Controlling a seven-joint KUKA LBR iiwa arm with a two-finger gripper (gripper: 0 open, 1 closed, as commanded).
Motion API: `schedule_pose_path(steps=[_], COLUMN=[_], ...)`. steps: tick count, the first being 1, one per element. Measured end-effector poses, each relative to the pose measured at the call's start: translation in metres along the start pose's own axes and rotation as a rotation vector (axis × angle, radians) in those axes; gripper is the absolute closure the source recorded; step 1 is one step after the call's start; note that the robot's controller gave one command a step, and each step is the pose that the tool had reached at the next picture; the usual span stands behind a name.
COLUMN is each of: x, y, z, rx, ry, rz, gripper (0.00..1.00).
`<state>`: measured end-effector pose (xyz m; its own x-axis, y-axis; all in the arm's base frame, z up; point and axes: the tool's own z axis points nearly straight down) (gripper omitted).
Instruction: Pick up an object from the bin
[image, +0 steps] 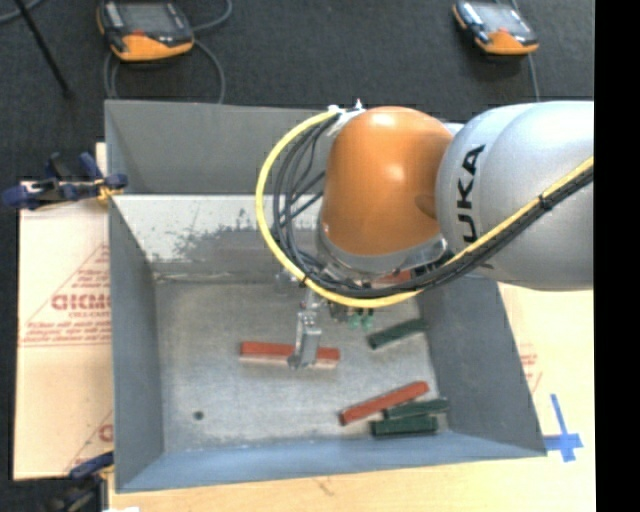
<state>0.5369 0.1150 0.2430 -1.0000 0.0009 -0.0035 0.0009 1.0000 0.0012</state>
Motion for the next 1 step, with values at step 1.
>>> schedule_pose_path(steps=[1], x=[-0.0353], y=[0.0079], z=[0.1771], rx=[0.001], ry=[0.005], rz=[-0.024], gripper=[0.00])
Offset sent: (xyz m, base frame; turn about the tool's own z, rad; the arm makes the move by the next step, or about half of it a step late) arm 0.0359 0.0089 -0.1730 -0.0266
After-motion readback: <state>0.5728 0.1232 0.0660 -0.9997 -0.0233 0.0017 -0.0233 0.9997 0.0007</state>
